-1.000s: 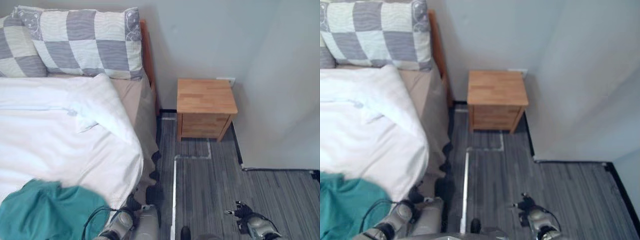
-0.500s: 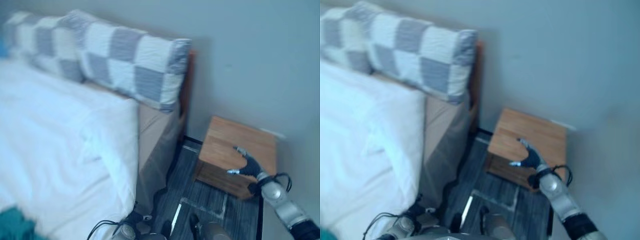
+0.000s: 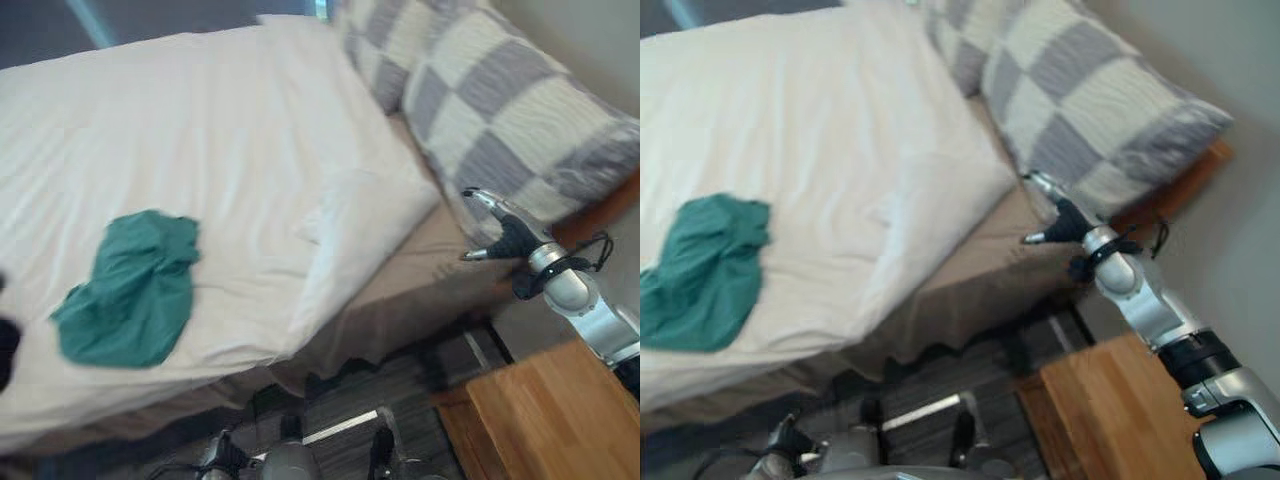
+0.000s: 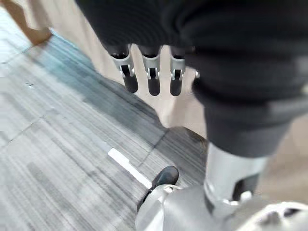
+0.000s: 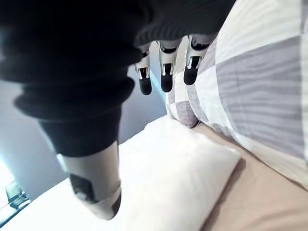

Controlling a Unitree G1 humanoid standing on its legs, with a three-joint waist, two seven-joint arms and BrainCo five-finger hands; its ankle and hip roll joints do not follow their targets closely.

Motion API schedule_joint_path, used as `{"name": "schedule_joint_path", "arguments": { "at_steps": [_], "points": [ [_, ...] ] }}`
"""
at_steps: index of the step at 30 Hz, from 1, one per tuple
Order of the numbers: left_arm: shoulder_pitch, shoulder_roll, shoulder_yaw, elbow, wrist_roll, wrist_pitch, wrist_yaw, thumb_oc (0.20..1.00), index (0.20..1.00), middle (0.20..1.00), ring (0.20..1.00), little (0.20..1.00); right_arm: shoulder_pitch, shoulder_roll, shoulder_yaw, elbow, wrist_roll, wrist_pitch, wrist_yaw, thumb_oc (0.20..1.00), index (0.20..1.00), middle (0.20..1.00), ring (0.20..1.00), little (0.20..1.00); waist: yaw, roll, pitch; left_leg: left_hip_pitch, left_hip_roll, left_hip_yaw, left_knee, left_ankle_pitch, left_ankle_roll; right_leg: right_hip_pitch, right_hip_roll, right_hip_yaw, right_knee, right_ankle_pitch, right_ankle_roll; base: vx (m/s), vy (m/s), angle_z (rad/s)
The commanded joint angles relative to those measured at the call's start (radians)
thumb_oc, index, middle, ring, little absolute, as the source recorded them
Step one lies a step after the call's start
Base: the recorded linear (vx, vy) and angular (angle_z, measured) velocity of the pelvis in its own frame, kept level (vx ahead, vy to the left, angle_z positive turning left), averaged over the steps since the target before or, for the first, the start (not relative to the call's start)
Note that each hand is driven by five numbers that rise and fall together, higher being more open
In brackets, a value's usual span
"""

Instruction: Tidy up the quilt and then pick up the clothes from the bed and put them into the laundry hamper.

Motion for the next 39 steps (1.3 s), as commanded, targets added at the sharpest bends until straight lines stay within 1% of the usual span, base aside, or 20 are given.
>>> {"name": "schedule_joint_path", "arguments": {
  "at_steps": [1, 4, 5, 6, 8, 9, 11, 16, 20, 22, 23, 24, 25, 26, 30, 34, 35, 37, 38, 39],
  "points": [
    [0.000, 0.007, -0.039, 0.022, 0.050, 0.000, -0.023, 1.000, 1.000, 1.000, 1.000, 1.000, -0.057, -0.055, -0.146, 0.116, -0.062, 0.067, -0.098, 1.000, 1.000, 1.000, 1.000, 1.000, -0.016, 0.024, -0.027, 0.103, -0.042, -0.010, -0.122, 0.064, 0.006, 0.010, -0.115, 0.077, 0.068, -0.080, 0.202, 0.13, 0.130, 1.57],
    [0.000, 0.016, -0.043, 0.027, 0.045, 0.002, -0.024, 1.000, 1.000, 1.000, 1.000, 1.000, -0.112, -0.036, -0.135, 0.235, -0.053, 0.089, -0.124, 1.000, 1.000, 1.000, 1.000, 1.000, -0.005, 0.024, -0.020, 0.104, -0.071, -0.049, -0.174, 0.074, 0.030, -0.025, -0.153, 0.057, 0.183, -0.089, 0.210, 0.05, 0.136, 1.11],
    [-0.013, 0.029, -0.050, 0.030, 0.032, 0.003, -0.017, 1.000, 1.000, 1.000, 1.000, 1.000, -0.177, -0.015, -0.105, 0.313, -0.032, 0.101, -0.144, 1.000, 1.000, 1.000, 1.000, 1.000, -0.012, 0.018, 0.011, 0.105, -0.089, -0.075, -0.180, 0.064, 0.047, -0.088, -0.169, 0.113, 0.295, -0.082, 0.233, -0.03, 0.068, 0.51],
    [-0.021, 0.035, -0.051, 0.032, 0.029, 0.000, -0.011, 1.000, 1.000, 1.000, 1.000, 1.000, -0.208, -0.005, -0.088, 0.342, -0.019, 0.100, -0.151, 1.000, 1.000, 1.000, 1.000, 1.000, -0.017, 0.017, 0.020, 0.102, -0.095, -0.087, -0.183, 0.060, 0.052, -0.115, -0.154, 0.171, 0.308, -0.088, 0.238, -0.01, 0.075, 0.80],
    [-0.031, 0.042, -0.050, 0.030, 0.013, -0.008, -0.010, 1.000, 1.000, 1.000, 1.000, 1.000, -0.256, 0.000, -0.055, 0.371, -0.009, 0.104, -0.148, 1.000, 1.000, 1.000, 1.000, 1.000, -0.029, 0.019, 0.033, 0.101, -0.111, -0.119, -0.194, 0.058, 0.052, -0.161, -0.113, 0.298, 0.243, -0.085, 0.238, 0.05, 0.011, 0.64],
    [-0.031, 0.041, -0.048, 0.030, 0.013, -0.008, -0.011, 1.000, 1.000, 1.000, 1.000, 1.000, -0.261, 0.001, -0.050, 0.374, -0.008, 0.103, -0.148, 1.000, 1.000, 1.000, 1.000, 1.000, -0.029, 0.020, 0.033, 0.103, -0.110, -0.116, -0.194, 0.055, 0.052, -0.159, -0.112, 0.300, 0.239, -0.084, 0.239, 0.11, -0.030, 0.51],
    [-0.023, 0.056, -0.040, 0.035, 0.019, -0.015, -0.012, 1.000, 1.000, 1.000, 1.000, 1.000, -0.269, -0.001, -0.038, 0.367, -0.018, 0.104, -0.142, 1.000, 1.000, 1.000, 1.000, 1.000, -0.029, 0.009, 0.036, 0.107, -0.121, -0.144, -0.186, 0.039, 0.048, -0.149, -0.125, 0.365, 0.150, -0.083, 0.235, 0.12, -0.067, 0.57],
    [-0.027, 0.052, -0.029, 0.021, 0.011, -0.013, -0.005, 1.000, 1.000, 1.000, 1.000, 1.000, -0.292, 0.047, -0.006, 0.353, -0.027, 0.105, -0.121, 1.000, 1.000, 1.000, 1.000, 1.000, -0.018, 0.022, 0.049, 0.094, -0.113, -0.155, -0.189, 0.054, 0.042, -0.157, -0.114, 0.350, 0.130, -0.061, 0.227, 0.02, -0.105, 0.39],
    [-0.065, 0.054, -0.071, -0.002, 0.010, -0.018, 0.002, 1.000, 1.000, 1.000, 1.000, 1.000, -0.354, 0.083, 0.057, 0.380, -0.005, 0.101, -0.103, 1.000, 1.000, 1.000, 1.000, 1.000, -0.008, 0.039, 0.104, 0.037, -0.095, -0.181, -0.184, 0.079, 0.034, -0.217, -0.095, 0.336, 0.162, -0.073, 0.216, -0.10, -0.079, 0.07],
    [-0.112, 0.062, -0.105, -0.022, -0.013, -0.025, 0.007, 1.000, 1.000, 1.000, 1.000, 1.000, -0.423, 0.102, 0.110, 0.483, 0.034, 0.102, -0.096, 1.000, 1.000, 1.000, 1.000, 1.000, -0.004, 0.058, 0.151, -0.017, -0.085, -0.197, -0.175, 0.101, 0.024, -0.273, -0.086, 0.319, 0.202, -0.079, 0.209, -0.18, -0.073, 0.14],
    [-0.126, 0.064, -0.114, -0.027, -0.023, -0.026, 0.007, 1.000, 1.000, 1.000, 1.000, 1.000, -0.451, 0.107, 0.129, 0.540, 0.044, 0.106, -0.095, 0.605, 0.605, 0.605, 0.605, 0.605, -0.003, 0.062, 0.161, -0.033, -0.081, -0.201, -0.173, 0.107, 0.021, -0.289, -0.083, 0.314, 0.215, -0.081, 0.208, -0.09, -0.034, 0.19],
    [-0.128, 0.063, -0.112, -0.027, -0.024, -0.026, 0.006, 1.000, 1.000, 1.000, 1.000, 1.000, -0.458, 0.108, 0.133, 0.545, 0.046, 0.103, -0.096, 0.357, 0.357, 0.357, 0.357, 0.357, -0.005, 0.063, 0.161, -0.036, -0.081, -0.202, -0.171, 0.107, 0.021, -0.293, -0.083, 0.314, 0.218, -0.082, 0.207, -0.07, -0.029, 0.28],
    [-0.142, 0.066, -0.121, -0.035, -0.039, -0.029, 0.007, 1.000, 1.000, 1.000, 1.000, 1.000, -0.483, 0.114, 0.144, 0.603, 0.064, 0.106, -0.095, 0.200, 0.200, 0.200, 0.200, 0.200, -0.003, 0.068, 0.173, -0.049, -0.077, -0.204, -0.167, 0.112, 0.018, -0.309, -0.081, 0.310, 0.231, -0.085, 0.207, -0.11, -0.047, 0.23],
    [-0.163, 0.070, -0.130, -0.040, -0.060, -0.032, 0.011, 1.000, 1.000, 1.000, 1.000, 1.000, -0.515, 0.132, 0.152, 0.709, 0.089, 0.117, -0.100, 0.200, 0.200, 0.200, 0.200, 0.200, 0.000, 0.074, 0.192, -0.069, -0.073, -0.208, -0.155, 0.115, 0.015, -0.331, -0.076, 0.310, 0.255, -0.089, 0.205, -0.11, -0.046, 0.13],
    [-0.176, 0.061, -0.137, -0.034, -0.075, -0.031, 0.012, 1.000, 1.000, 1.000, 1.000, 1.000, -0.535, 0.158, 0.134, 0.808, 0.131, 0.123, -0.110, 0.200, 0.200, 0.200, 0.200, 0.200, -0.005, 0.077, 0.203, -0.080, -0.068, -0.206, -0.133, 0.114, 0.013, -0.350, -0.074, 0.313, 0.277, -0.093, 0.201, -0.05, -0.022, -0.06],
    [-0.160, 0.041, -0.126, -0.010, -0.059, -0.021, 0.012, 1.000, 1.000, 1.000, 1.000, 1.000, -0.452, 0.172, 0.075, 0.765, 0.174, 0.118, -0.114, 0.200, 0.200, 0.200, 0.200, 0.200, -0.024, 0.070, 0.189, -0.052, -0.063, -0.187, -0.137, 0.109, 0.009, -0.326, -0.065, 0.321, 0.259, -0.094, 0.196, -0.01, -0.003, 0.00],
    [-0.149, 0.027, -0.112, 0.004, -0.033, -0.008, 0.000, 1.000, 1.000, 1.000, 1.000, 1.000, -0.325, 0.172, 0.014, 0.701, 0.180, 0.114, -0.111, 0.200, 0.200, 0.200, 0.200, 0.200, -0.047, 0.063, 0.172, -0.026, -0.059, -0.174, -0.147, 0.105, 0.008, -0.304, -0.063, 0.324, 0.239, -0.092, 0.194, 0.02, 0.027, -0.04],
    [-0.140, 0.024, -0.106, 0.007, -0.020, -0.001, -0.005, 1.000, 1.000, 1.000, 1.000, 1.000, -0.215, 0.174, -0.042, 0.635, 0.173, 0.116, -0.110, 0.200, 0.200, 0.200, 0.200, 0.200, -0.053, 0.057, 0.160, -0.004, -0.057, -0.167, -0.158, 0.103, 0.008, -0.285, -0.064, 0.326, 0.224, -0.089, 0.195, 0.07, 0.029, -0.10],
    [-0.125, 0.018, -0.059, 0.013, 0.004, 0.013, -0.015, 1.000, 1.000, 1.000, 1.000, 1.000, 0.005, 0.171, -0.171, 0.503, 0.168, 0.106, -0.113, 0.200, 0.200, 0.200, 0.200, 0.200, -0.088, 0.049, 0.134, 0.032, -0.058, -0.155, -0.174, 0.095, 0.009, -0.255, -0.066, 0.328, 0.202, -0.085, 0.197, 0.10, 0.032, -0.16],
    [-0.122, 0.021, -0.065, 0.012, 0.005, 0.013, -0.015, 1.000, 1.000, 1.000, 1.000, 1.000, 0.022, 0.171, -0.182, 0.490, 0.165, 0.110, -0.112, 0.558, 0.558, 0.558, 0.558, 0.558, -0.083, 0.048, 0.131, 0.034, -0.058, -0.155, -0.176, 0.095, 0.009, -0.252, -0.066, 0.328, 0.199, -0.084, 0.197, 0.11, 0.043, -0.09]
  ]
}}
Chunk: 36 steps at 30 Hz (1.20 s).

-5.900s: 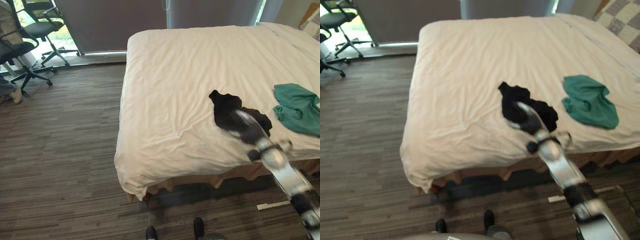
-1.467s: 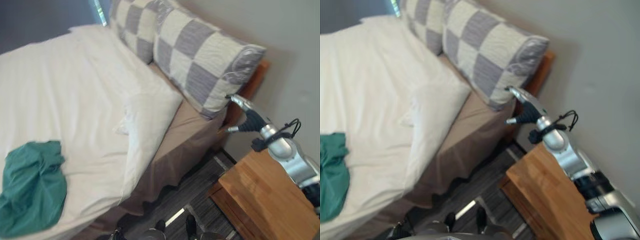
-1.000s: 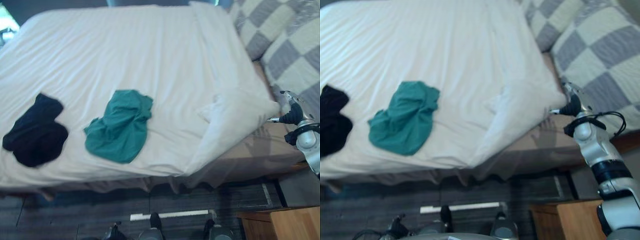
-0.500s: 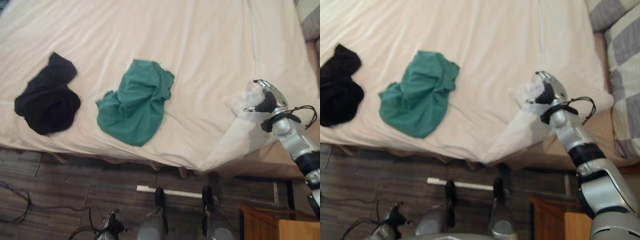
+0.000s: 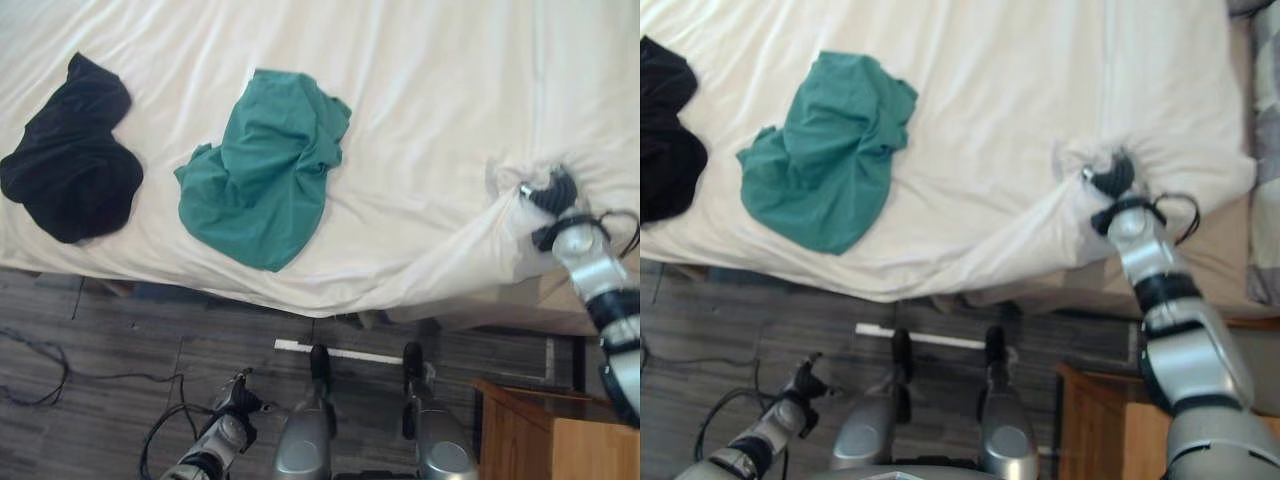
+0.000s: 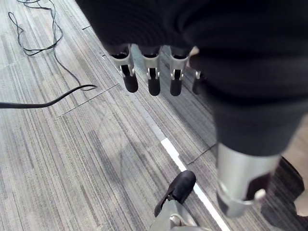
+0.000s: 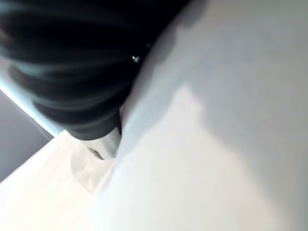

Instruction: Tidy up the quilt and then pick up the clothes from the bed and put them into the laundry hamper.

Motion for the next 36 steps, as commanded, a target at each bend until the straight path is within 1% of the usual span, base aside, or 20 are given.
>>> {"name": "schedule_joint_path", "arguments": {
  "at_steps": [1, 3, 6, 10, 14, 15, 16, 18, 19, 20, 21, 22, 23, 24, 26, 27, 28, 29, 32, 36],
  "points": [
    [0.038, -0.012, 0.053, 0.067, 0.051, 0.029, -0.010, 1.000, 1.000, 1.000, 1.000, 1.000, 0.334, -0.027, -0.147, -0.107, 0.043, 0.009, -0.001, 1.000, 1.000, 1.000, 1.000, 1.000, -0.062, -0.016, -0.118, -0.016, 0.071, 0.045, 0.081, -0.057, -0.058, -0.078, -0.024, 0.022, 0.157, -0.150, 0.073, 0.07, 0.033, -0.04],
    [0.059, -0.021, 0.077, 0.069, 0.070, 0.035, -0.018, 1.000, 1.000, 1.000, 1.000, 1.000, 0.522, 0.037, -0.272, -0.174, 0.091, -0.011, -0.003, 1.000, 1.000, 1.000, 1.000, 1.000, -0.082, -0.022, -0.152, 0.022, 0.069, 0.056, 0.057, -0.060, -0.056, -0.044, -0.028, 0.023, 0.127, -0.143, 0.077, 0.13, 0.051, -0.21],
    [0.088, -0.041, 0.099, 0.081, 0.077, 0.046, -0.023, 1.000, 1.000, 1.000, 1.000, 1.000, 0.682, 0.174, -0.381, -0.159, 0.200, -0.044, -0.027, 1.000, 1.000, 1.000, 1.000, 1.000, -0.116, -0.029, -0.200, 0.073, 0.066, 0.081, 0.022, -0.063, -0.056, -0.003, -0.035, 0.036, 0.088, -0.124, 0.087, 0.11, 0.070, -0.22],
    [0.111, -0.065, 0.129, 0.108, 0.066, 0.064, -0.011, 1.000, 1.000, 1.000, 1.000, 1.000, 0.797, 0.348, -0.423, -0.051, 0.309, -0.028, -0.066, 1.000, 1.000, 1.000, 1.000, 1.000, -0.166, -0.033, -0.246, 0.125, 0.067, 0.118, -0.004, -0.072, -0.054, 0.019, -0.035, 0.066, 0.069, -0.108, 0.099, 0.08, 0.091, -0.37],
    [0.121, -0.069, 0.125, 0.102, 0.057, 0.066, -0.006, 1.000, 1.000, 1.000, 1.000, 1.000, 0.806, 0.358, -0.499, 0.038, 0.374, -0.020, -0.134, 1.000, 1.000, 1.000, 1.000, 1.000, -0.175, -0.035, -0.257, 0.143, 0.066, 0.128, -0.008, -0.080, -0.055, 0.028, -0.039, 0.076, 0.062, -0.104, 0.105, 0.05, 0.057, -0.42],
    [0.122, -0.070, 0.117, 0.090, 0.053, 0.062, -0.001, 1.000, 1.000, 1.000, 1.000, 1.000, 0.790, 0.324, -0.559, 0.051, 0.387, -0.025, -0.197, 1.000, 1.000, 1.000, 1.000, 1.000, -0.176, -0.036, -0.261, 0.150, 0.063, 0.128, -0.009, -0.086, -0.054, 0.033, -0.043, 0.077, 0.059, -0.104, 0.108, 0.03, 0.031, -0.06],
    [0.121, -0.071, 0.116, 0.090, 0.052, 0.062, -0.001, 1.000, 1.000, 1.000, 1.000, 1.000, 0.789, 0.323, -0.560, 0.052, 0.387, -0.025, -0.198, 1.000, 1.000, 1.000, 1.000, 1.000, -0.175, -0.035, -0.260, 0.151, 0.063, 0.128, -0.009, -0.087, -0.054, 0.034, -0.043, 0.077, 0.059, -0.104, 0.108, 0.03, 0.044, -0.04],
    [0.113, -0.078, 0.099, 0.083, 0.051, 0.055, 0.009, 1.000, 1.000, 1.000, 1.000, 1.000, 0.755, 0.241, -0.626, -0.009, 0.348, -0.049, -0.275, 1.000, 1.000, 1.000, 1.000, 1.000, -0.173, -0.036, -0.256, 0.153, 0.059, 0.124, -0.009, -0.092, -0.051, 0.037, -0.047, 0.081, 0.058, -0.104, 0.109, 0.02, 0.030, -0.05],
    [0.113, -0.082, 0.092, 0.084, 0.054, 0.053, 0.010, 1.000, 1.000, 1.000, 1.000, 1.000, 0.737, 0.216, -0.648, -0.058, 0.346, -0.069, -0.295, 0.395, 0.395, 0.395, 0.395, 0.395, -0.170, -0.036, -0.255, 0.153, 0.059, 0.121, -0.009, -0.093, -0.050, 0.039, -0.048, 0.082, 0.057, -0.106, 0.109, 0.00, 0.000, 0.00],
    [0.111, -0.084, 0.091, 0.085, 0.054, 0.053, 0.010, 1.000, 1.000, 1.000, 1.000, 1.000, 0.738, 0.216, -0.650, -0.061, 0.345, -0.067, -0.297, 0.200, 0.200, 0.200, 0.200, 0.200, -0.169, -0.035, -0.253, 0.154, 0.059, 0.121, -0.009, -0.094, -0.050, 0.040, -0.048, 0.081, 0.057, -0.106, 0.109, 0.00, 0.000, 0.00],
    [0.111, -0.086, 0.082, 0.099, 0.063, 0.054, 0.007, 1.000, 1.000, 1.000, 1.000, 1.000, 0.698, 0.182, -0.662, -0.161, 0.337, -0.106, -0.315, 0.200, 0.200, 0.200, 0.200, 0.200, -0.159, -0.034, -0.247, 0.153, 0.057, 0.116, -0.008, -0.098, -0.049, 0.038, -0.049, 0.083, 0.057, -0.109, 0.108, 0.01, 0.007, 0.05],
    [0.110, -0.088, 0.083, 0.099, 0.063, 0.054, 0.007, 1.000, 1.000, 1.000, 1.000, 1.000, 0.698, 0.182, -0.663, -0.163, 0.335, -0.105, -0.316, 0.200, 0.200, 0.200, 0.200, 0.200, -0.159, -0.033, -0.246, 0.153, 0.057, 0.116, -0.008, -0.098, -0.049, 0.038, -0.049, 0.083, 0.057, -0.110, 0.108, -0.01, -0.006, 0.04],
    [0.101, -0.079, 0.076, 0.106, 0.069, 0.054, 0.005, 1.000, 1.000, 1.000, 1.000, 1.000, 0.619, 0.122, -0.628, -0.302, 0.274, -0.126, -0.313, 0.200, 0.200, 0.200, 0.200, 0.200, -0.141, -0.033, -0.221, 0.149, 0.054, 0.107, 0.014, -0.110, -0.046, 0.033, -0.048, 0.089, 0.070, -0.123, 0.106, -0.04, -0.018, 0.03],
    [0.098, -0.079, 0.079, 0.106, 0.069, 0.054, 0.005, 1.000, 1.000, 1.000, 1.000, 1.000, 0.615, 0.122, -0.627, -0.304, 0.272, -0.124, -0.315, 0.200, 0.200, 0.200, 0.200, 0.200, -0.142, -0.033, -0.220, 0.142, 0.055, 0.107, 0.017, -0.104, -0.047, 0.028, -0.047, 0.091, 0.071, -0.117, 0.104, -0.10, -0.044, -0.06],
    [0.057, -0.056, 0.053, 0.090, 0.059, 0.047, 0.009, 1.000, 1.000, 1.000, 1.000, 1.000, 0.454, 0.052, -0.542, -0.384, 0.239, -0.143, -0.312, 0.200, 0.200, 0.200, 0.200, 0.200, -0.104, -0.038, -0.161, 0.056, 0.058, 0.082, 0.111, -0.114, -0.050, -0.023, -0.046, 0.098, 0.110, -0.122, 0.093, -0.19, -0.079, -0.01],
    [0.053, -0.056, 0.056, 0.090, 0.058, 0.047, 0.008, 1.000, 1.000, 1.000, 1.000, 1.000, 0.445, 0.051, -0.539, -0.380, 0.239, -0.143, -0.313, 0.200, 0.200, 0.200, 0.200, 0.200, -0.107, -0.038, -0.159, 0.048, 0.059, 0.080, 0.120, -0.117, -0.050, -0.029, -0.045, 0.098, 0.115, -0.123, 0.092, -0.23, -0.103, 0.08],
    [0.030, -0.041, 0.034, 0.073, 0.047, 0.043, 0.012, 1.000, 1.000, 1.000, 1.000, 1.000, 0.345, 0.027, -0.476, -0.407, 0.253, -0.149, -0.298, 0.200, 0.200, 0.200, 0.200, 0.200, -0.081, -0.032, -0.124, -0.001, 0.062, 0.067, 0.159, -0.117, -0.055, -0.063, -0.046, 0.093, 0.144, -0.128, 0.088, -0.12, -0.055, 0.15],
    [0.027, -0.041, 0.037, 0.073, 0.046, 0.044, 0.012, 1.000, 1.000, 1.000, 1.000, 1.000, 0.335, 0.025, -0.472, -0.401, 0.254, -0.150, -0.298, 0.200, 0.200, 0.200, 0.200, 0.200, -0.084, -0.031, -0.123, -0.008, 0.063, 0.065, 0.166, -0.119, -0.055, -0.069, -0.045, 0.093, 0.149, -0.129, 0.088, -0.19, -0.083, 0.18],
    [-0.006, -0.036, -0.012, 0.038, 0.011, 0.034, 0.034, 1.000, 1.000, 1.000, 1.000, 1.000, 0.149, 0.040, -0.352, -0.276, 0.359, -0.151, -0.301, 0.200, 0.200, 0.200, 0.200, 0.200, -0.044, -0.002, -0.076, -0.091, 0.071, 0.040, 0.198, -0.107, -0.064, -0.133, -0.047, 0.058, 0.199, -0.141, 0.085, -0.11, -0.056, 0.43],
    [-0.024, -0.030, -0.032, 0.004, -0.008, 0.030, 0.046, 1.000, 1.000, 1.000, 1.000, 1.000, 0.105, 0.058, -0.325, -0.121, 0.395, -0.134, -0.304, 0.200, 0.200, 0.200, 0.200, 0.200, -0.032, 0.019, -0.042, -0.133, 0.073, 0.024, 0.226, -0.111, -0.063, -0.173, -0.046, 0.051, 0.243, -0.160, 0.082, -0.07, -0.021, 0.22]
  ]
}}
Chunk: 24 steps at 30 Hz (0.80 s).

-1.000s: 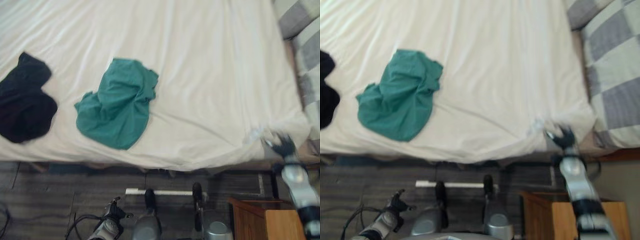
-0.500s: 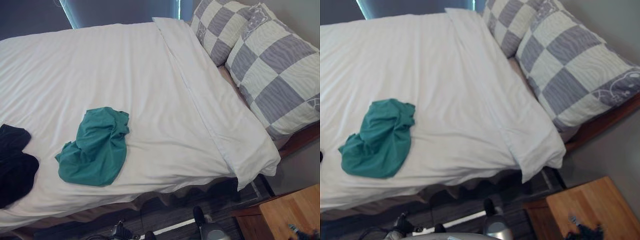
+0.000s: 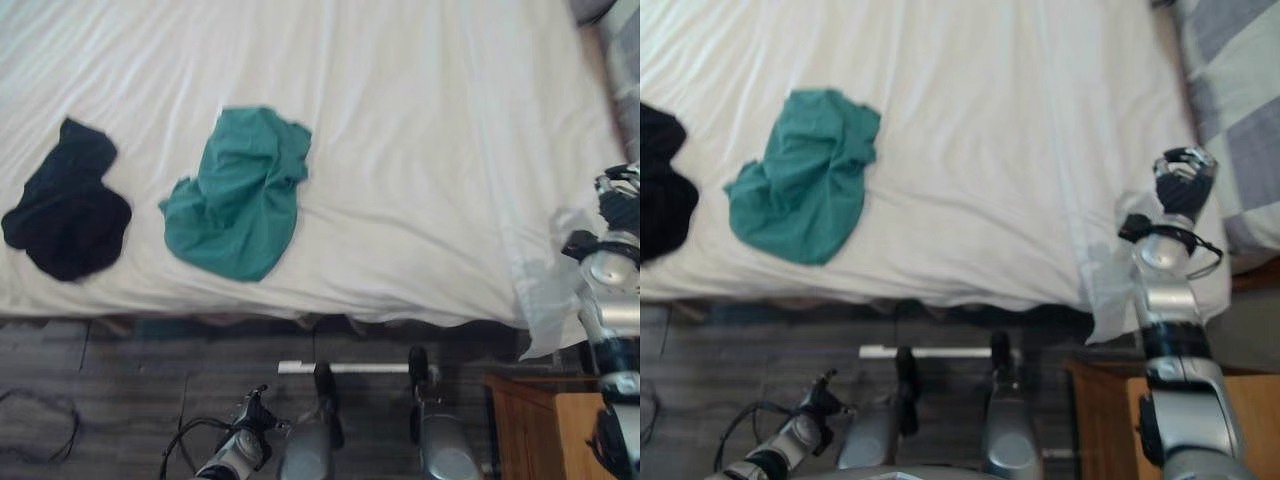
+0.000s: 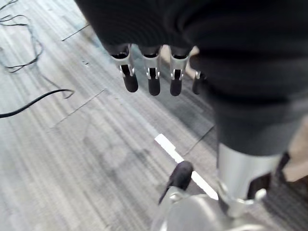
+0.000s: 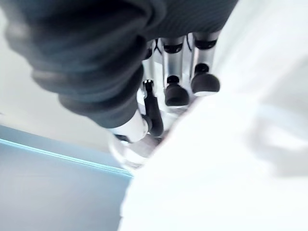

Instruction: Tidy up the quilt and then pick up the clothes from the bed and put them into the laundry hamper.

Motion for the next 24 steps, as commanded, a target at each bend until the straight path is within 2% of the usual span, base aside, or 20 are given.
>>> {"name": "schedule_joint_path", "arguments": {
  "at_steps": [1, 4, 5, 6, 7, 8, 10, 12, 13, 14, 17, 18, 21, 22, 23, 24],
  "points": [
    [-0.031, 0.048, -0.004, 0.014, -0.042, -0.016, 0.030, 1.000, 1.000, 1.000, 1.000, 1.000, 0.049, -0.003, -0.036, 0.058, 0.058, -0.010, -0.026, 0.200, 0.200, 0.200, 0.200, 0.200, -0.016, -0.047, 0.012, -0.001, 0.052, -0.027, 0.144, -0.096, -0.068, -0.014, -0.051, 0.014, 0.179, -0.170, 0.075, -0.10, -0.013, 0.12],
    [-0.048, 0.054, 0.009, 0.003, -0.054, -0.015, 0.055, 1.000, 1.000, 1.000, 1.000, 1.000, 0.125, 0.039, -0.056, 0.148, 0.065, 0.011, -0.014, 0.200, 0.200, 0.200, 0.200, 0.200, -0.025, -0.039, 0.047, -0.056, 0.055, -0.038, 0.218, -0.119, -0.065, -0.069, -0.059, 0.019, 0.265, -0.199, 0.070, -0.10, -0.022, 0.07],
    [-0.054, 0.054, 0.033, 0.018, -0.052, -0.010, 0.074, 1.000, 1.000, 1.000, 1.000, 1.000, 0.216, 0.083, -0.082, 0.205, 0.057, 0.023, -0.010, 0.200, 0.200, 0.200, 0.200, 0.200, -0.038, -0.043, 0.059, -0.090, 0.057, -0.045, 0.273, -0.138, -0.063, -0.101, -0.063, 0.019, 0.320, -0.214, 0.067, -0.08, -0.031, 0.16],
    [-0.053, 0.055, 0.032, 0.019, -0.052, -0.010, 0.074, 1.000, 1.000, 1.000, 1.000, 1.000, 0.218, 0.084, -0.083, 0.205, 0.057, 0.023, -0.009, 0.200, 0.200, 0.200, 0.200, 0.200, -0.037, -0.044, 0.057, -0.094, 0.057, -0.046, 0.278, -0.140, -0.063, -0.105, -0.064, 0.019, 0.324, -0.217, 0.067, -0.04, -0.022, 0.29],
    [-0.052, 0.051, 0.050, 0.037, -0.044, -0.001, 0.086, 1.000, 1.000, 1.000, 1.000, 1.000, 0.299, 0.130, -0.099, 0.279, 0.058, 0.032, 0.000, 0.200, 0.200, 0.200, 0.200, 0.200, -0.047, -0.049, 0.059, -0.093, 0.058, -0.045, 0.302, -0.161, -0.060, -0.107, -0.063, 0.020, 0.343, -0.229, 0.067, -0.01, -0.003, 0.28],
    [-0.052, 0.052, 0.050, 0.037, -0.044, -0.002, 0.086, 1.000, 1.000, 1.000, 1.000, 1.000, 0.299, 0.130, -0.099, 0.279, 0.058, 0.031, 0.000, 0.200, 0.200, 0.200, 0.200, 0.200, -0.047, -0.050, 0.057, -0.095, 0.058, -0.045, 0.297, -0.153, -0.060, -0.109, -0.063, 0.020, 0.338, -0.221, 0.066, 0.01, 0.004, 0.20],
    [-0.034, 0.047, 0.074, 0.055, -0.035, 0.008, 0.101, 1.000, 1.000, 1.000, 1.000, 1.000, 0.403, 0.187, -0.123, 0.332, 0.068, 0.037, 0.016, 0.200, 0.200, 0.200, 0.200, 0.200, -0.064, -0.059, 0.050, -0.068, 0.060, -0.033, 0.284, -0.163, -0.058, -0.091, -0.061, 0.019, 0.324, -0.223, 0.068, 0.04, 0.025, 0.01],
    [-0.010, 0.049, 0.090, 0.057, -0.022, 0.016, 0.108, 1.000, 1.000, 1.000, 1.000, 1.000, 0.522, 0.238, -0.138, 0.322, 0.057, 0.049, 0.039, 0.200, 0.200, 0.200, 0.200, 0.200, -0.080, -0.070, 0.035, -0.038, 0.061, -0.022, 0.246, -0.151, -0.056, -0.072, -0.060, 0.018, 0.286, -0.206, 0.068, 0.09, 0.044, -0.18],
    [0.024, 0.049, 0.113, 0.059, -0.017, 0.021, 0.113, 1.000, 1.000, 1.000, 1.000, 1.000, 0.649, 0.293, -0.143, 0.334, 0.039, 0.059, 0.068, 0.200, 0.200, 0.200, 0.200, 0.200, -0.102, -0.079, 0.008, 0.026, 0.060, -0.007, 0.185, -0.147, -0.058, -0.022, -0.054, 0.013, 0.243, -0.201, 0.074, 0.10, 0.046, -0.25],
    [0.025, 0.050, 0.114, 0.058, -0.016, 0.021, 0.113, 1.000, 1.000, 1.000, 1.000, 1.000, 0.651, 0.294, -0.143, 0.332, 0.039, 0.060, 0.068, 0.200, 0.200, 0.200, 0.200, 0.200, -0.101, -0.080, 0.006, 0.026, 0.059, -0.007, 0.178, -0.139, -0.058, -0.022, -0.054, 0.013, 0.236, -0.194, 0.073, 0.14, 0.043, -0.18],
    [0.091, 0.053, 0.142, 0.019, -0.008, 0.022, 0.102, 1.000, 1.000, 1.000, 1.000, 1.000, 0.784, 0.347, -0.096, 0.395, -0.045, 0.108, 0.117, 0.200, 0.200, 0.200, 0.200, 0.200, -0.125, -0.094, -0.064, 0.122, 0.045, 0.012, 0.061, -0.102, -0.059, 0.064, -0.049, 0.002, 0.135, -0.156, 0.087, 0.15, 0.012, -0.08],
    [0.094, 0.052, 0.140, 0.004, -0.007, 0.021, 0.097, 1.000, 1.000, 1.000, 1.000, 1.000, 0.790, 0.353, -0.067, 0.418, -0.068, 0.123, 0.140, 1.000, 1.000, 1.000, 1.000, 1.000, -0.125, -0.096, -0.075, 0.139, 0.041, 0.012, 0.042, -0.096, -0.059, 0.081, -0.049, 0.000, 0.118, -0.149, 0.089, 0.12, -0.011, -0.18],
    [0.089, 0.052, 0.138, -0.012, -0.012, 0.013, 0.091, 1.000, 1.000, 1.000, 1.000, 1.000, 0.771, 0.358, -0.013, 0.472, -0.104, 0.138, 0.170, 1.000, 1.000, 1.000, 1.000, 1.000, -0.121, -0.098, -0.080, 0.167, 0.032, 0.011, 0.010, -0.088, -0.057, 0.109, -0.053, -0.006, 0.086, -0.139, 0.092, 0.01, -0.005, -0.12],
    [0.080, 0.052, 0.129, -0.032, -0.016, 0.002, 0.090, 1.000, 1.000, 1.000, 1.000, 1.000, 0.729, 0.345, 0.032, 0.486, -0.137, 0.150, 0.189, 1.000, 1.000, 1.000, 1.000, 1.000, -0.115, -0.096, -0.073, 0.149, 0.013, 0.007, 0.040, -0.099, -0.051, 0.118, -0.066, -0.003, 0.072, -0.130, 0.092, -0.04, 0.019, -0.13],
    [0.079, 0.052, 0.130, -0.032, -0.016, 0.002, 0.090, 1.000, 1.000, 1.000, 1.000, 1.000, 0.727, 0.345, 0.033, 0.487, -0.137, 0.149, 0.189, 1.000, 1.000, 1.000, 1.000, 1.000, -0.116, -0.096, -0.072, 0.146, 0.013, 0.006, 0.045, -0.101, -0.050, 0.118, -0.067, -0.004, 0.071, -0.130, 0.092, -0.12, 0.102, -0.01],
    [0.064, 0.045, 0.127, -0.037, -0.031, -0.009, 0.084, 1.000, 1.000, 1.000, 1.000, 1.000, 0.688, 0.320, 0.083, 0.458, -0.187, 0.156, 0.214, 1.000, 1.000, 1.000, 1.000, 1.000, -0.110, -0.100, -0.060, 0.116, -0.003, -0.001, 0.130, -0.127, -0.060, 0.121, -0.092, -0.004, 0.061, -0.121, 0.090, -0.14, 0.139, 0.12]
  ]
}}
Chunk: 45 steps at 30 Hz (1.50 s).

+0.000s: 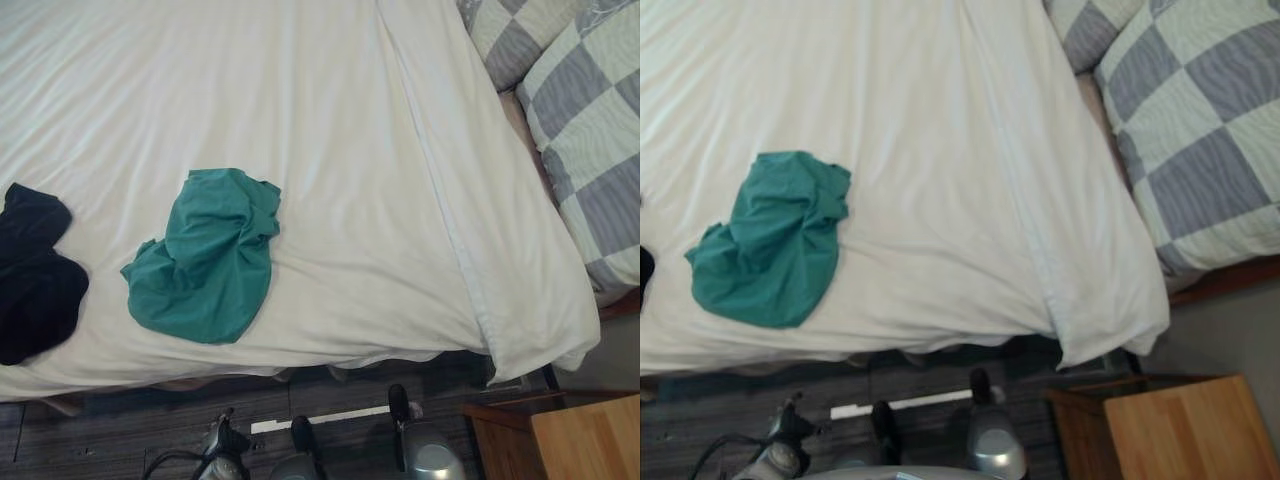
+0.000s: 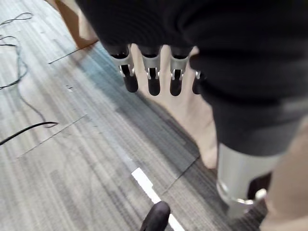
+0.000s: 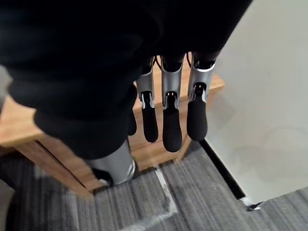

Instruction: Tidy up the quilt and then pick up the clothes from the bed and put them into the laundry hamper.

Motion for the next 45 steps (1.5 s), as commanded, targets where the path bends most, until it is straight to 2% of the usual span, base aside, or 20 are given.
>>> {"name": "schedule_joint_path", "arguments": {
  "at_steps": [1, 5, 7, 10, 13, 14, 16, 17, 21, 23, 26, 27, 28, 29, 31, 34, 35, 37, 41, 45],
  "points": [
    [-0.031, 0.012, 0.003, -0.011, -0.040, -0.024, 0.006, 1.000, 1.000, 1.000, 1.000, 1.000, -0.157, -0.083, 0.040, -0.078, -0.114, -0.022, 0.037, 1.000, 1.000, 1.000, 1.000, 1.000, 0.031, -0.023, 0.037, -0.114, 0.008, -0.035, 0.236, -0.081, -0.060, -0.054, -0.089, 0.003, 0.043, -0.028, 0.077, -0.20, 0.228, 0.22],
    [-0.033, 0.003, 0.018, 0.029, -0.056, -0.034, 0.017, 1.000, 1.000, 1.000, 1.000, 1.000, -0.204, -0.097, 0.078, -0.124, -0.144, -0.025, 0.048, 1.000, 1.000, 1.000, 1.000, 1.000, 0.044, -0.036, 0.027, -0.113, 0.145, -0.073, 0.262, -0.061, -0.106, -0.053, -0.147, 0.022, 0.031, -0.015, 0.099, -0.10, 0.309, 0.18],
    [-0.028, -0.001, 0.052, 0.082, -0.078, -0.036, 0.040, 1.000, 1.000, 1.000, 1.000, 1.000, -0.200, -0.109, 0.119, -0.180, -0.198, -0.037, 0.072, 1.000, 1.000, 1.000, 1.000, 1.000, 0.062, -0.026, -0.014, -0.055, 0.313, -0.097, 0.114, 0.052, -0.144, -0.063, -0.227, 0.011, 0.010, 0.012, 0.141, -0.05, 0.573, 0.15],
    [-0.019, 0.005, 0.066, 0.113, -0.058, -0.023, 0.047, 1.000, 1.000, 1.000, 1.000, 1.000, -0.176, -0.107, 0.119, -0.184, -0.239, -0.035, 0.093, 1.000, 1.000, 1.000, 1.000, 1.000, 0.065, 0.009, -0.064, -0.016, 0.387, -0.048, 0.022, 0.092, -0.182, -0.064, -0.301, -0.037, -0.003, 0.057, 0.141, -0.02, 0.631, 0.60],
    [-0.059, 0.033, 0.044, 0.118, -0.010, -0.008, 0.048, 1.000, 1.000, 1.000, 1.000, 1.000, -0.191, -0.099, 0.128, -0.154, -0.263, -0.025, 0.097, 1.000, 1.000, 1.000, 1.000, 1.000, 0.071, -0.026, -0.062, -0.034, 0.338, -0.047, 0.055, 0.048, -0.182, -0.063, -0.361, -0.054, -0.011, 0.188, 0.141, -0.02, 0.418, 0.57],
    [-0.070, 0.067, 0.027, 0.140, 0.053, 0.004, 0.041, 1.000, 1.000, 1.000, 1.000, 1.000, -0.244, -0.078, 0.166, -0.152, -0.272, -0.027, 0.105, 1.000, 1.000, 1.000, 1.000, 1.000, 0.097, -0.032, -0.039, -0.039, 0.306, -0.013, 0.091, 0.010, -0.182, -0.100, -0.409, -0.162, 0.034, 0.258, 0.141, -0.08, 0.312, 0.34],
    [-0.068, 0.073, 0.019, 0.133, 0.060, -0.002, 0.028, 1.000, 1.000, 1.000, 1.000, 1.000, -0.259, -0.072, 0.194, -0.159, -0.269, -0.030, 0.119, 1.000, 1.000, 1.000, 1.000, 1.000, 0.102, -0.034, -0.039, -0.033, 0.286, 0.020, 0.084, 0.007, -0.178, -0.097, -0.394, -0.211, 0.068, 0.218, 0.141, -0.06, 0.512, -0.15],
    [-0.069, 0.081, 0.004, 0.110, 0.058, -0.012, 0.009, 1.000, 1.000, 1.000, 1.000, 1.000, -0.257, -0.068, 0.225, -0.200, -0.271, -0.048, 0.135, 1.000, 1.000, 1.000, 1.000, 1.000, 0.100, -0.041, -0.038, -0.035, 0.240, 0.041, 0.067, 0.007, -0.145, -0.079, -0.290, -0.210, 0.118, 0.138, 0.141, -0.01, 0.511, -0.44],
    [-0.060, 0.085, -0.027, 0.092, 0.107, -0.004, -0.032, 1.000, 1.000, 1.000, 1.000, 1.000, -0.259, -0.064, 0.261, -0.244, -0.249, -0.068, 0.143, 1.000, 1.000, 1.000, 1.000, 1.000, 0.082, -0.037, -0.041, -0.005, 0.133, 0.071, 0.023, 0.010, -0.081, -0.074, -0.072, -0.243, 0.186, -0.032, 0.101, 0.08, 0.513, 0.12],
    [-0.066, 0.088, -0.032, 0.085, 0.122, -0.001, -0.044, 1.000, 1.000, 1.000, 1.000, 1.000, -0.265, -0.055, 0.288, -0.266, -0.252, -0.078, 0.146, 1.000, 1.000, 1.000, 1.000, 1.000, 0.079, -0.039, -0.042, 0.018, 0.079, 0.083, 0.023, -0.012, -0.057, -0.084, 0.001, -0.295, 0.203, -0.067, 0.069, 0.12, 0.361, 0.61],
    [-0.069, 0.056, -0.042, 0.034, 0.116, -0.031, -0.048, 1.000, 1.000, 1.000, 1.000, 1.000, -0.280, -0.071, 0.335, -0.318, -0.254, -0.085, 0.164, 1.000, 1.000, 1.000, 1.000, 1.000, 0.064, -0.047, -0.045, -0.007, -0.024, 0.074, 0.225, -0.098, -0.047, 0.008, 0.045, -0.218, 0.079, -0.095, -0.003, 0.20, 0.271, 0.04],
    [-0.069, 0.057, -0.041, 0.034, 0.116, -0.031, -0.048, 1.000, 1.000, 1.000, 1.000, 1.000, -0.281, -0.071, 0.335, -0.318, -0.254, -0.085, 0.164, 1.000, 1.000, 1.000, 1.000, 1.000, 0.062, -0.048, -0.049, -0.015, -0.025, 0.073, 0.228, -0.094, -0.047, 0.004, 0.044, -0.220, 0.074, -0.089, -0.004, 0.04, 0.148, 0.17],
    [-0.085, 0.032, -0.059, 0.004, 0.092, -0.046, -0.047, 1.000, 1.000, 1.000, 1.000, 1.000, -0.319, -0.085, 0.376, -0.308, -0.278, -0.080, 0.166, 1.000, 1.000, 1.000, 1.000, 1.000, 0.086, -0.051, -0.022, -0.127, -0.021, 0.054, 0.481, -0.001, -0.143, 0.054, 0.034, -0.192, 0.011, -0.086, -0.037, 0.03, 0.162, 0.15],
    [-0.095, 0.021, -0.066, -0.015, 0.077, -0.047, -0.041, 1.000, 1.000, 1.000, 1.000, 1.000, -0.343, -0.089, 0.393, -0.292, -0.291, -0.075, 0.160, 1.000, 1.000, 1.000, 1.000, 1.000, 0.099, -0.057, -0.008, -0.165, -0.030, 0.029, 0.580, 0.011, -0.176, 0.071, 0.021, -0.190, -0.014, -0.080, -0.042, 0.03, 0.163, -0.17],
    [-0.109, 0.010, -0.070, -0.020, 0.061, -0.054, -0.031, 1.000, 1.000, 1.000, 1.000, 1.000, -0.367, -0.089, 0.408, -0.274, -0.309, -0.070, 0.159, 1.000, 1.000, 1.000, 1.000, 1.000, 0.101, -0.065, -0.008, -0.195, -0.035, 0.000, 0.612, 0.007, -0.175, 0.081, 0.002, -0.193, -0.045, -0.064, -0.033, 0.05, 0.189, -0.13],
    [-0.115, -0.011, -0.097, -0.046, 0.061, -0.072, -0.030, 1.000, 1.000, 1.000, 1.000, 1.000, -0.406, -0.080, 0.431, -0.243, -0.352, -0.061, 0.159, 1.000, 1.000, 1.000, 1.000, 1.000, 0.102, -0.036, -0.027, -0.167, 0.067, -0.021, 0.472, -0.051, -0.131, 0.098, -0.029, -0.168, -0.082, -0.060, 0.014, 0.13, 0.377, -0.10],
    [-0.123, -0.018, -0.112, -0.040, 0.060, -0.072, -0.028, 1.000, 1.000, 1.000, 1.000, 1.000, -0.421, -0.071, 0.441, -0.228, -0.359, -0.057, 0.162, 1.000, 1.000, 1.000, 1.000, 1.000, 0.106, -0.014, -0.055, -0.109, 0.132, -0.062, 0.221, -0.038, -0.107, 0.084, -0.044, -0.132, -0.077, -0.060, 0.044, 0.18, 0.497, -0.27],
    [-0.139, -0.022, -0.135, -0.032, 0.067, -0.079, -0.024, 1.000, 1.000, 1.000, 1.000, 1.000, -0.427, -0.074, 0.444, -0.199, -0.368, -0.058, 0.159, 1.000, 1.000, 1.000, 1.000, 1.000, 0.120, 0.003, -0.069, -0.069, 0.193, -0.140, 0.063, 0.024, -0.122, 0.080, -0.068, -0.090, -0.079, -0.070, 0.070, 0.17, 0.527, -0.61],
    [-0.149, -0.035, -0.175, -0.036, 0.082, -0.086, -0.034, 1.000, 1.000, 1.000, 1.000, 1.000, -0.394, -0.074, 0.387, -0.171, -0.334, -0.060, 0.162, 1.000, 1.000, 1.000, 1.000, 1.000, 0.098, 0.034, -0.096, -0.012, 0.224, -0.182, -0.022, 0.029, -0.147, 0.091, -0.096, -0.061, -0.068, -0.070, 0.107, 0.15, 0.427, -0.77],
    [-0.181, -0.010, -0.187, -0.050, 0.085, -0.073, -0.054, 1.000, 1.000, 1.000, 1.000, 1.000, -0.375, -0.024, 0.337, -0.121, -0.314, -0.028, 0.154, 1.000, 1.000, 1.000, 1.000, 1.000, 0.080, -0.022, -0.096, 0.034, 0.152, -0.117, -0.039, -0.009, -0.125, 0.038, -0.152, -0.023, -0.025, 0.040, 0.141, 0.03, 0.334, -0.26]
  ]
}}
